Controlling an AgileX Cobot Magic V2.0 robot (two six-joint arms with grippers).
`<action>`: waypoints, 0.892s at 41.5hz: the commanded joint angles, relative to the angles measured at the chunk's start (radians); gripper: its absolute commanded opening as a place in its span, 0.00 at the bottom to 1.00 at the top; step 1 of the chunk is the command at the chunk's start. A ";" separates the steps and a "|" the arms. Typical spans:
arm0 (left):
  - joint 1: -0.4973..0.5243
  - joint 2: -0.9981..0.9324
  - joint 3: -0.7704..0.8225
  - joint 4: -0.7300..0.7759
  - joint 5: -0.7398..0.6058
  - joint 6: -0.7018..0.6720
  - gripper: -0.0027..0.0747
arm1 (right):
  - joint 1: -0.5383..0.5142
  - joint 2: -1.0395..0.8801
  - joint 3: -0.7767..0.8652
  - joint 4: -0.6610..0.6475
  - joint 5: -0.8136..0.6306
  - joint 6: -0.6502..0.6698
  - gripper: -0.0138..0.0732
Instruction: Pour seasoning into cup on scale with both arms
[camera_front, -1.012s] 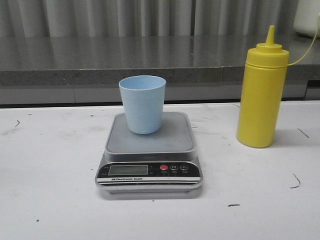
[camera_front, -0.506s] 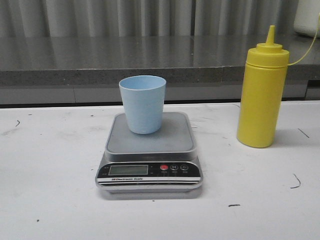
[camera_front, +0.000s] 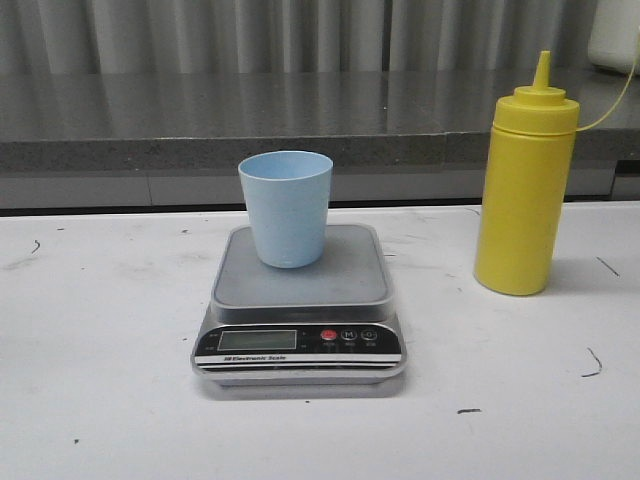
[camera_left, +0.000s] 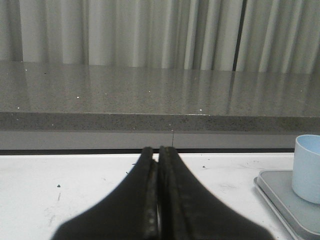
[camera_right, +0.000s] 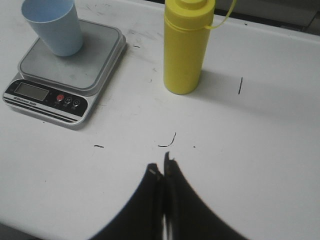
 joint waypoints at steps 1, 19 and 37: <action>-0.008 -0.017 0.025 -0.014 -0.089 0.009 0.01 | 0.001 0.003 -0.033 0.005 -0.062 -0.006 0.08; 0.060 -0.017 0.025 -0.014 -0.090 0.009 0.01 | 0.001 0.003 -0.033 0.005 -0.062 -0.006 0.08; 0.066 -0.017 0.025 -0.014 -0.090 0.009 0.01 | 0.001 0.003 -0.033 0.005 -0.062 -0.006 0.08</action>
